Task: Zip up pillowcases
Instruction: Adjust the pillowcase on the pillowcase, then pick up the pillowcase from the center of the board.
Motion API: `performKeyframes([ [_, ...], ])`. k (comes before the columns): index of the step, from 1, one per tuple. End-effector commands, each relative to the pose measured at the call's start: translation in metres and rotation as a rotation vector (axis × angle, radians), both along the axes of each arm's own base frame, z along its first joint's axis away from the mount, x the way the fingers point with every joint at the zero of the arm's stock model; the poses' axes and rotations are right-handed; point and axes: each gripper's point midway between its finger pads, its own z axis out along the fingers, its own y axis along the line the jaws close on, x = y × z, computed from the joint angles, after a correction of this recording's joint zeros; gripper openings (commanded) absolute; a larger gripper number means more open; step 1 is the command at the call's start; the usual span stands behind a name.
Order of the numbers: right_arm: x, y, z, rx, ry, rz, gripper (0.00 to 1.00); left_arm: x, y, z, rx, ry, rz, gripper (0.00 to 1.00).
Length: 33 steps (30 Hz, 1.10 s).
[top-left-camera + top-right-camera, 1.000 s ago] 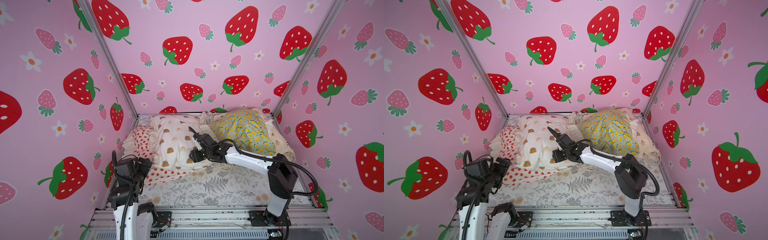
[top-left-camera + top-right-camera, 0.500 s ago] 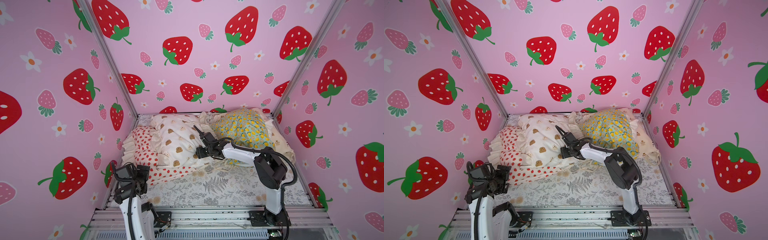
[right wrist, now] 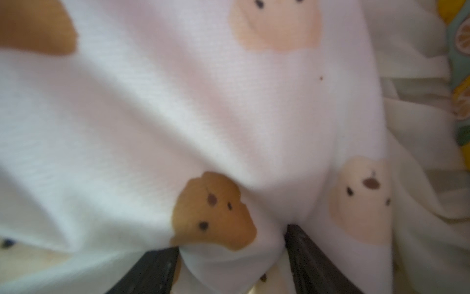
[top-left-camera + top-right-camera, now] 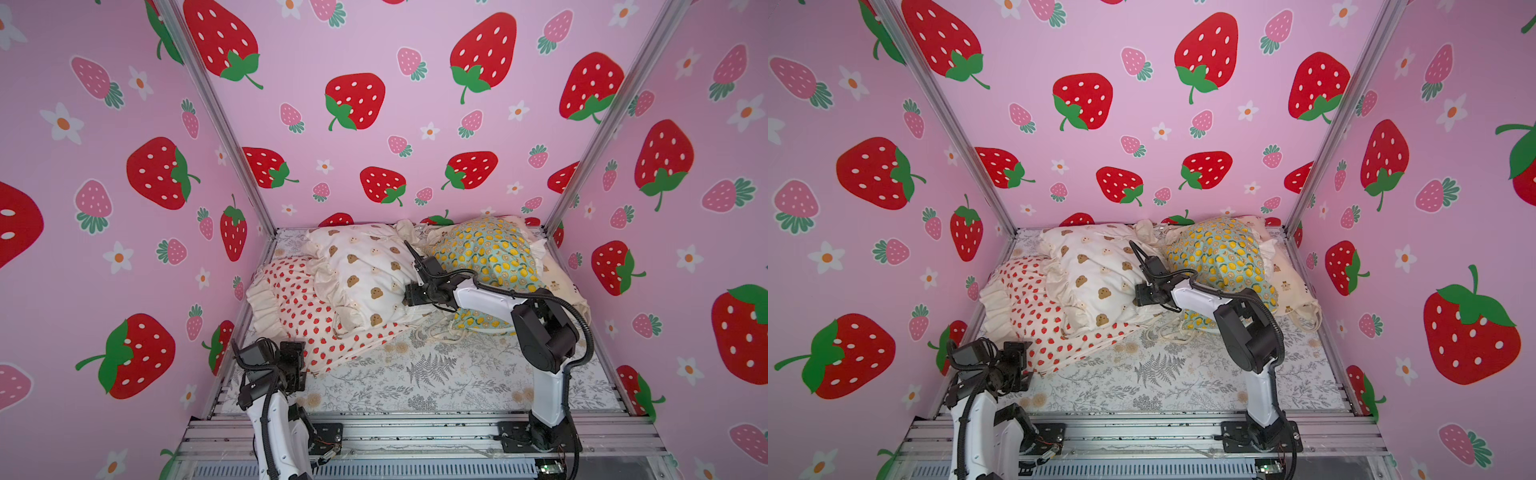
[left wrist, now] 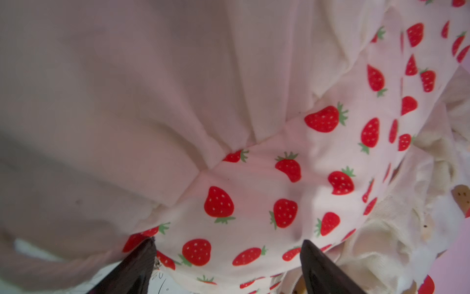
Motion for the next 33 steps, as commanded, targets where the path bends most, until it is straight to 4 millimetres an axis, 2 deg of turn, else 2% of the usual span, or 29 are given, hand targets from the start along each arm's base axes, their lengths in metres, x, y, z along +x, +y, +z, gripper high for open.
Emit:
performKeyframes([
  [1,-0.011,-0.007,0.009,-0.007,0.02,-0.002,0.72,0.002,-0.006,-0.007,-0.032,0.003,-0.003,0.92],
  [9,-0.02,-0.008,0.034,0.019,0.002,0.011,0.76,-0.008,-0.01,-0.02,0.069,0.181,-0.148,0.93],
  [13,-0.023,-0.008,0.041,0.025,-0.01,0.016,0.78,-0.006,-0.014,-0.028,0.087,0.215,-0.187,0.87],
  [18,-0.027,-0.01,0.037,0.018,0.006,0.024,0.79,0.003,-0.009,-0.024,0.123,0.194,-0.174,0.65],
  [21,-0.028,-0.013,0.031,0.008,0.009,0.017,0.81,0.011,-0.005,-0.018,0.142,0.163,-0.164,0.46],
  [24,-0.025,-0.017,0.022,-0.015,0.018,-0.002,0.84,0.019,0.002,-0.006,0.18,0.138,-0.158,0.26],
  [30,-0.009,-0.023,0.013,-0.028,0.029,-0.071,0.92,0.035,0.012,0.036,0.261,0.049,-0.162,0.02],
  [33,-0.002,-0.026,0.004,-0.049,0.053,-0.102,0.96,0.038,0.022,0.074,0.355,-0.004,-0.147,0.0],
])
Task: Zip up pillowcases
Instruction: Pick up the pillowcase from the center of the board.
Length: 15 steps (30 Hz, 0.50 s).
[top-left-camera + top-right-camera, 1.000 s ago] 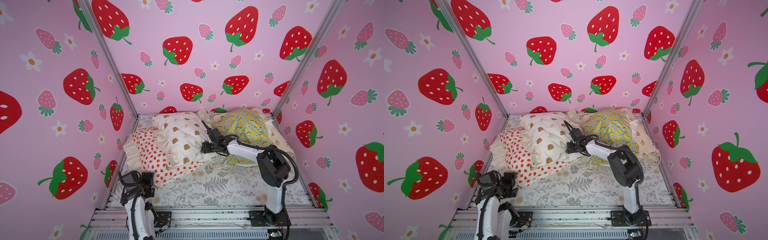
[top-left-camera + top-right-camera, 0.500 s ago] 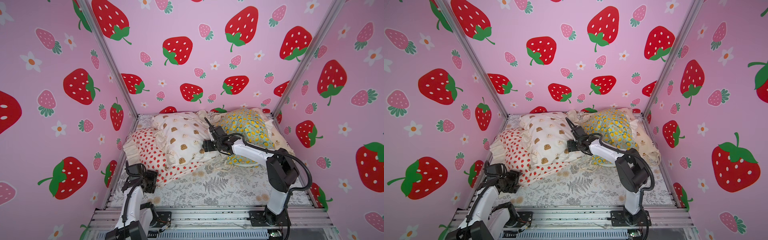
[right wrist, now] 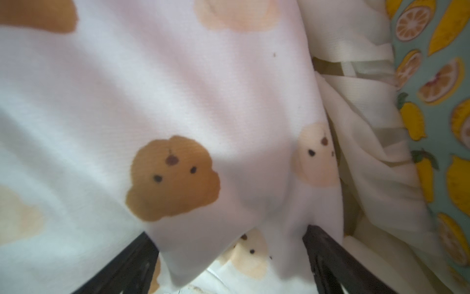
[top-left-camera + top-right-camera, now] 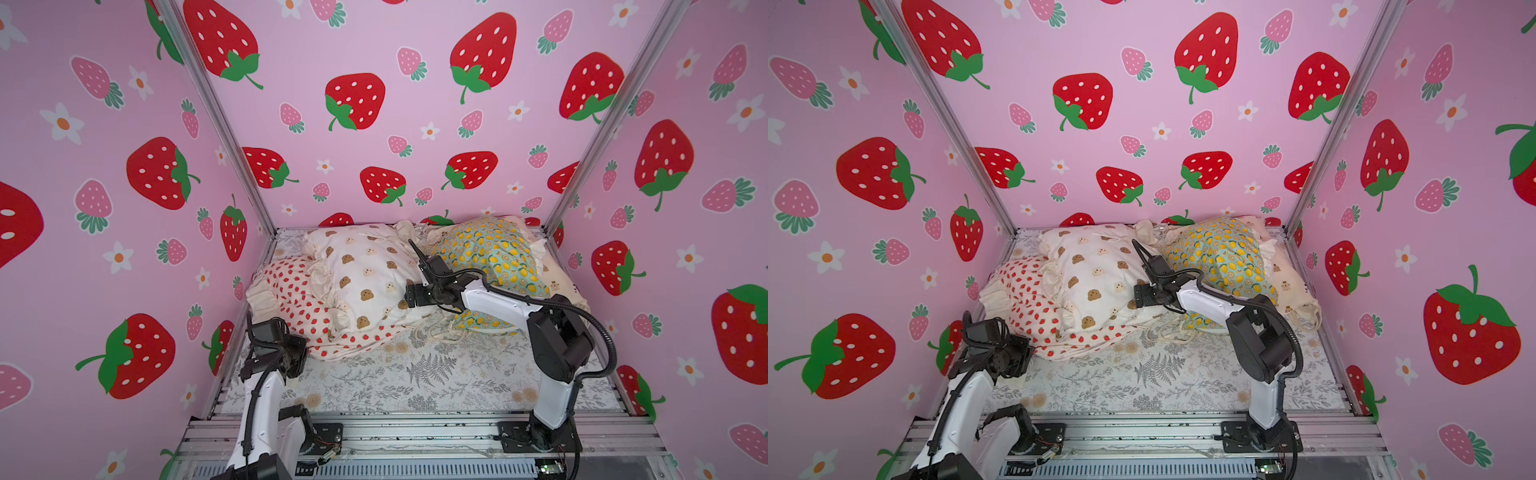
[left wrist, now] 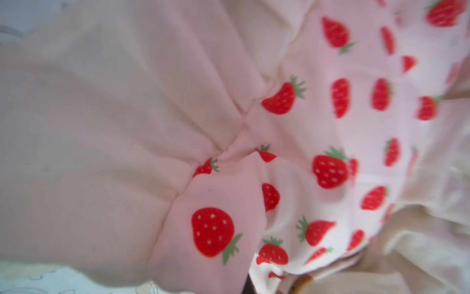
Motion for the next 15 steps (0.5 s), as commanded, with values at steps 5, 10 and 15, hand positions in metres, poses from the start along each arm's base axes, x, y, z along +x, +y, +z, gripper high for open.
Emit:
performKeyframes([
  [5,0.018,-0.015,-0.014,-0.058,0.016,-0.103,1.0,0.006,0.03,0.113,0.266,-0.172,0.019,0.0],
  [10,0.014,-0.014,-0.005,-0.047,0.011,-0.087,1.0,0.005,0.043,0.191,0.41,-0.255,0.021,0.0],
  [15,0.0,-0.016,0.012,-0.012,0.0,-0.066,1.0,0.01,0.053,0.275,0.544,-0.358,0.024,0.0],
])
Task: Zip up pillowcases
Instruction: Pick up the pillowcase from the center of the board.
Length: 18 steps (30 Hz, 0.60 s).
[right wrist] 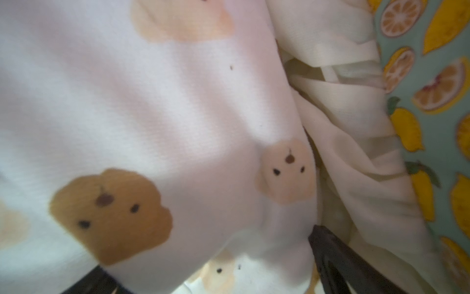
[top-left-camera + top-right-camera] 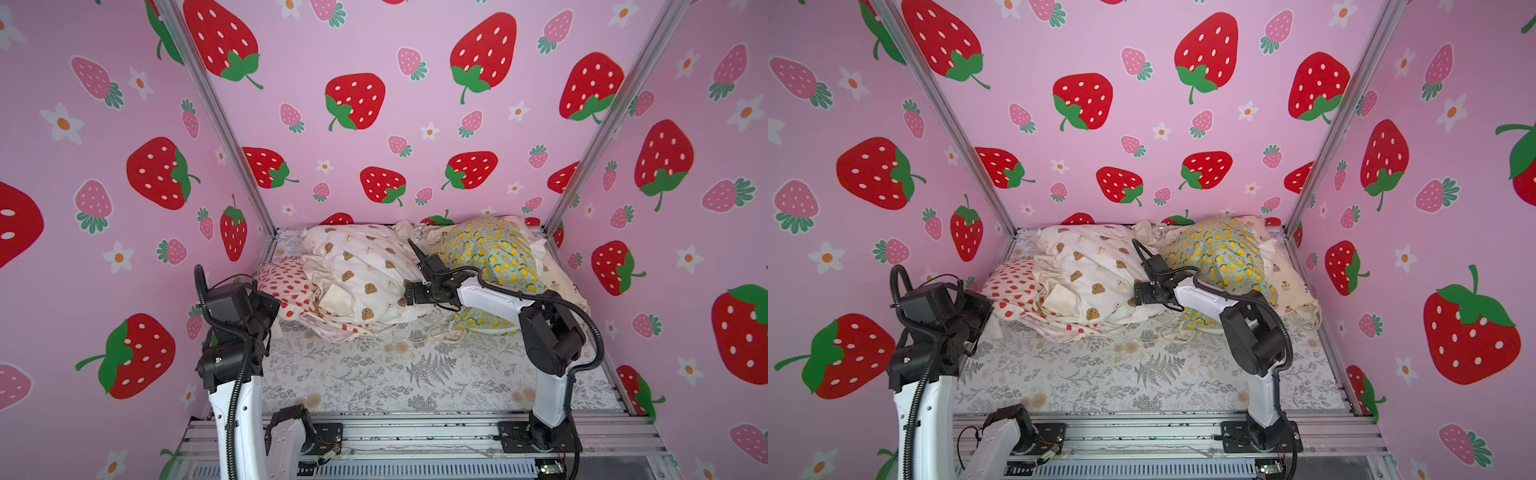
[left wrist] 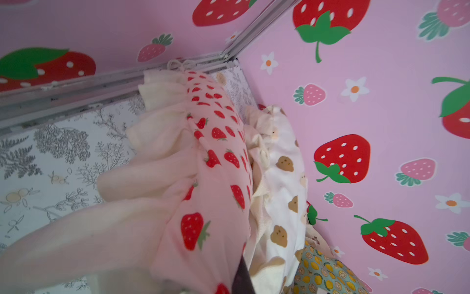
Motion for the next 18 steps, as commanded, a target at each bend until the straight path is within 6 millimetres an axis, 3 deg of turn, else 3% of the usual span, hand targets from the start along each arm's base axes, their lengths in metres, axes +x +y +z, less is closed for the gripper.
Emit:
performKeyframes([
  [1,-0.009,-0.011,0.022,0.012,-0.02,-0.021,1.0,-0.009,0.02,0.064,0.175,-0.06,0.063,0.0],
  [4,-0.018,-0.01,0.036,0.03,-0.037,-0.006,1.0,-0.006,0.027,0.11,0.245,-0.123,0.081,0.0],
  [8,-0.027,-0.012,0.054,0.053,-0.06,0.008,1.0,0.009,0.028,0.157,0.267,-0.198,0.064,0.0],
  [14,-0.038,-0.021,0.082,0.098,-0.106,0.011,1.0,0.054,0.025,0.207,0.2,-0.33,0.011,0.0],
  [18,-0.04,-0.03,0.095,0.095,-0.146,0.0,1.0,0.092,0.003,0.24,0.175,-0.408,-0.039,0.0],
])
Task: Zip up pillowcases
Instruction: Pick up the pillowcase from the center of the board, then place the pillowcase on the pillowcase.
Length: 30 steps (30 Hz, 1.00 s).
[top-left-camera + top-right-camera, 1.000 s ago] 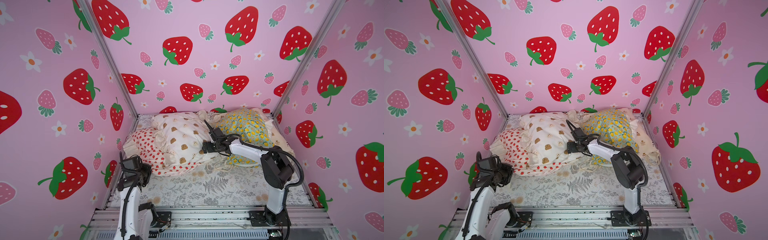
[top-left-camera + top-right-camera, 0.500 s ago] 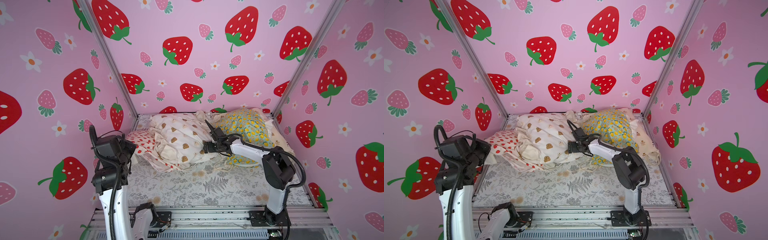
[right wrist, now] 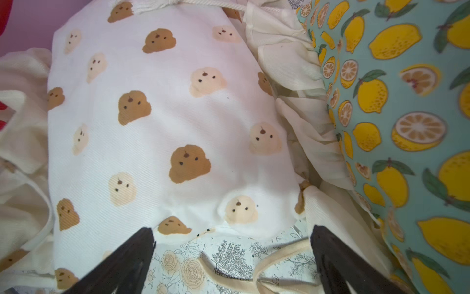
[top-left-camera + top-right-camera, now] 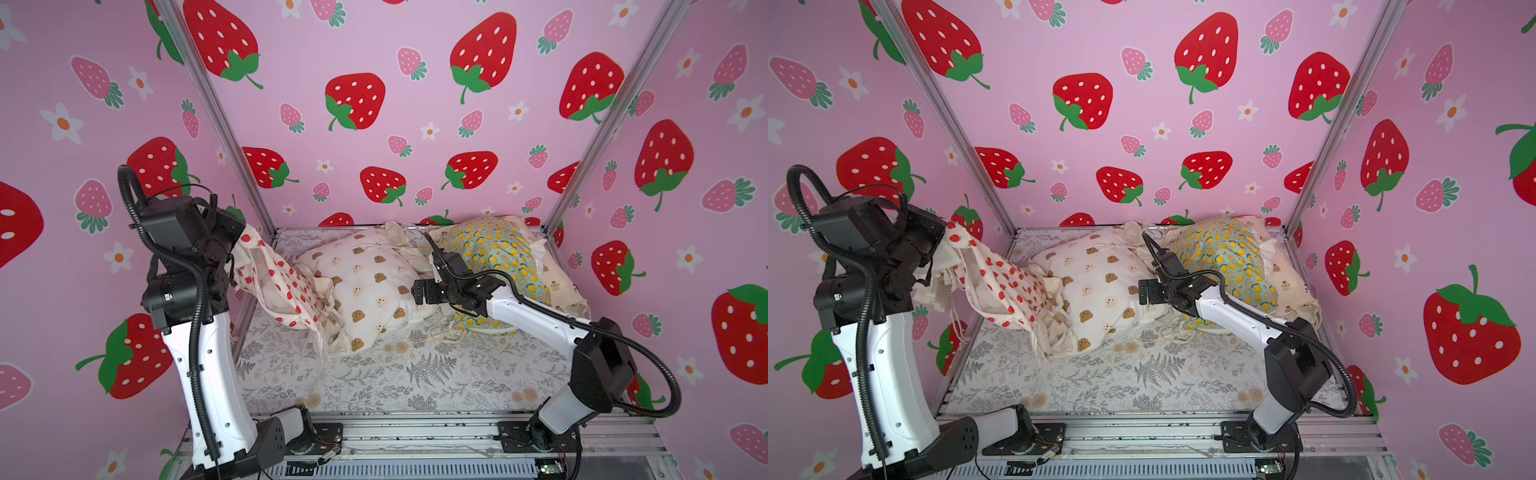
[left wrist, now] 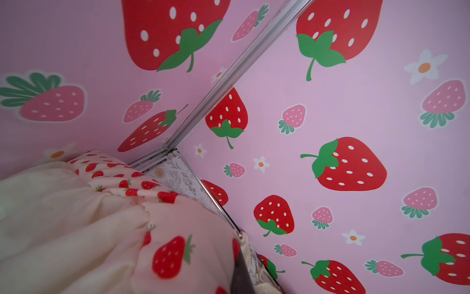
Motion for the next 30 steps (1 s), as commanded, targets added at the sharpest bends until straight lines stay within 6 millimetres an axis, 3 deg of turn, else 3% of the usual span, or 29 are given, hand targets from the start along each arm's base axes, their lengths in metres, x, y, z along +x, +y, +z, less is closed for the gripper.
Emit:
performKeyframes([
  [1,-0.002,-0.012,0.008,-0.022,-0.026,-0.029,1.0,0.023,-0.025,0.054,-0.006,-0.169,-0.047,0.0],
  [5,-0.001,-0.019,0.015,-0.032,-0.051,-0.041,1.0,0.071,-0.059,0.087,-0.078,-0.308,-0.121,0.0],
  [7,0.001,-0.024,0.02,-0.03,-0.061,-0.052,1.0,0.09,-0.08,0.116,-0.095,-0.381,-0.152,0.0],
  [10,0.004,-0.03,0.027,-0.02,-0.07,-0.065,1.0,0.106,-0.113,0.154,-0.115,-0.531,-0.201,0.0],
  [13,0.006,-0.038,0.04,-0.03,-0.106,-0.082,0.99,0.113,-0.134,0.174,-0.145,-0.653,-0.217,0.0],
  [16,0.007,-0.044,0.05,-0.038,-0.134,-0.09,1.0,0.116,-0.15,0.167,-0.166,-0.648,-0.252,0.0],
  [20,0.008,-0.042,0.049,-0.038,-0.132,-0.073,1.0,0.123,-0.166,0.12,-0.217,-0.541,-0.302,0.0],
  [23,0.001,-0.013,0.05,0.064,-0.099,0.031,0.99,0.119,-0.164,0.106,-0.234,-0.554,-0.294,0.0],
  [27,-0.018,0.027,0.092,0.203,-0.273,0.264,1.0,0.109,-0.166,0.105,-0.235,-0.514,-0.319,0.0],
  [30,-0.009,0.02,0.107,0.201,-0.454,0.323,1.0,0.099,-0.168,0.109,-0.226,-0.53,-0.344,0.0],
])
